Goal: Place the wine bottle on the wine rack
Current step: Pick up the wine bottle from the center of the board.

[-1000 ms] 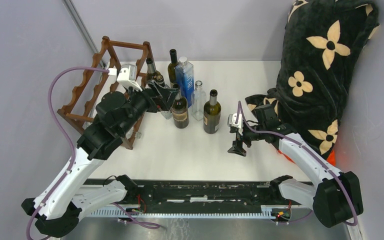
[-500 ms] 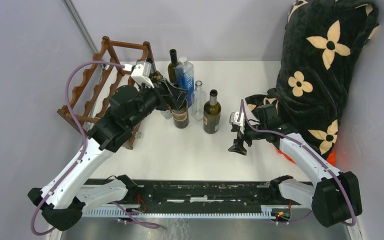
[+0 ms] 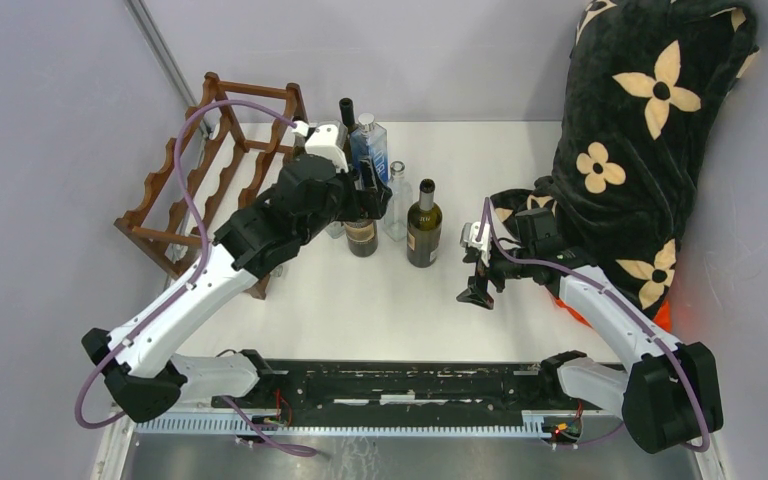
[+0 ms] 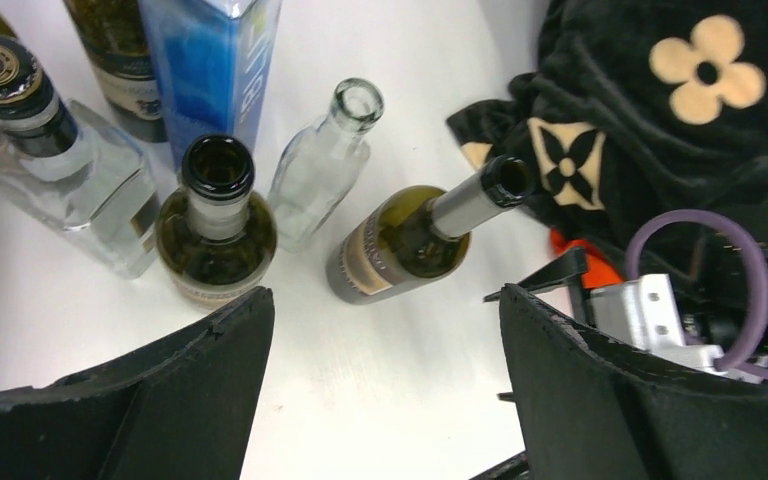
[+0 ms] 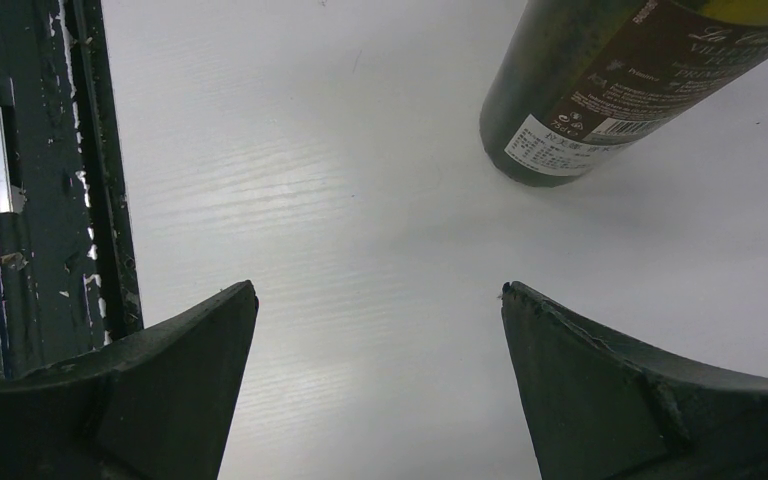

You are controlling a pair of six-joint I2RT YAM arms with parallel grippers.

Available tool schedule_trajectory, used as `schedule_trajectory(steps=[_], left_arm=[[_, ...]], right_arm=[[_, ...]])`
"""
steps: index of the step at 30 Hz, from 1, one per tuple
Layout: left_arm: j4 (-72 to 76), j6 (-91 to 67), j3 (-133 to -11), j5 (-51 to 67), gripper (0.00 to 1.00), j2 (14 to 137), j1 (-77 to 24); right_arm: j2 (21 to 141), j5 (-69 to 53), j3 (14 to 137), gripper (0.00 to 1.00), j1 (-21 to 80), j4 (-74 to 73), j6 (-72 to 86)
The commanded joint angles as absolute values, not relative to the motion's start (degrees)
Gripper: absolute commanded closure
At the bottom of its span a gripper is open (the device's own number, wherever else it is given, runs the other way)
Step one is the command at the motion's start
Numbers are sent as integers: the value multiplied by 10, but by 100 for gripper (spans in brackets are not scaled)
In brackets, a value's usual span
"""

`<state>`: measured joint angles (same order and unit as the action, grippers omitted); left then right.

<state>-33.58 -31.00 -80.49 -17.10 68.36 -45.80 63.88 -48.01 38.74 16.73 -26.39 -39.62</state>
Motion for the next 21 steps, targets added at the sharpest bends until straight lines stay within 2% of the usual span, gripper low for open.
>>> schedule_trajectory(steps=[1, 15, 21], left_arm=[[-352, -260, -819, -237, 12, 692, -462], [-329, -144, -794, -324, 11, 758, -457], [-307, -129, -789, -339, 16, 793, -441]], right_arm=[[640, -497, 385, 2, 164, -243, -389], [640, -500, 380, 2, 161, -239, -388], [642, -503, 380, 2, 160, -238, -387]])
